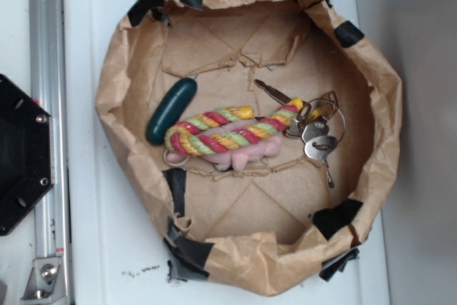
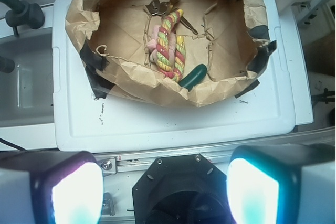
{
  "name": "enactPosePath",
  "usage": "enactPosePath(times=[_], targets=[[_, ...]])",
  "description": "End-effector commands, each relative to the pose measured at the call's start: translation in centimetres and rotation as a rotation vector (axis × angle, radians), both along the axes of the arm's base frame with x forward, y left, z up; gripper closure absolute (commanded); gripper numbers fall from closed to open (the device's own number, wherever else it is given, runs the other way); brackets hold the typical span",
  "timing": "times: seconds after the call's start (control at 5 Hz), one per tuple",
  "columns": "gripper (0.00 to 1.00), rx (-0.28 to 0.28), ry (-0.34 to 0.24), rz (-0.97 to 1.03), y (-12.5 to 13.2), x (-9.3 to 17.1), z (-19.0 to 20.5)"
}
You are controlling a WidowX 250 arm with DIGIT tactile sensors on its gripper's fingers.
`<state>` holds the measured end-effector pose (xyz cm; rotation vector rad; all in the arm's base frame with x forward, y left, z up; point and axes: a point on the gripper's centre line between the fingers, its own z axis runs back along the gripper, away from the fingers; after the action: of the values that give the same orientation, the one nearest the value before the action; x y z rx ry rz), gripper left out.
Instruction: Grab the multicolored rope.
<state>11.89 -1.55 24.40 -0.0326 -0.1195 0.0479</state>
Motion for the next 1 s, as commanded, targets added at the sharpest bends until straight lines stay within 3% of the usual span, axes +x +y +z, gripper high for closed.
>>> enactPosePath(times=[0.0, 0.2, 0.4, 0.6, 0.8], targets=[[0.00, 0.000, 0.000, 0.000, 0.0, 0.0, 0.0], [0.00, 0.093, -0.007, 0.105, 1.5, 5.0, -1.0], [0.00, 0.077, 0.092, 0.095, 1.9, 9.4, -5.3], [0.00, 0.121, 0.161, 0.063, 1.9, 10.5, -9.4], [0.00, 0.143, 0.203, 0.037, 1.8, 9.4, -13.3]])
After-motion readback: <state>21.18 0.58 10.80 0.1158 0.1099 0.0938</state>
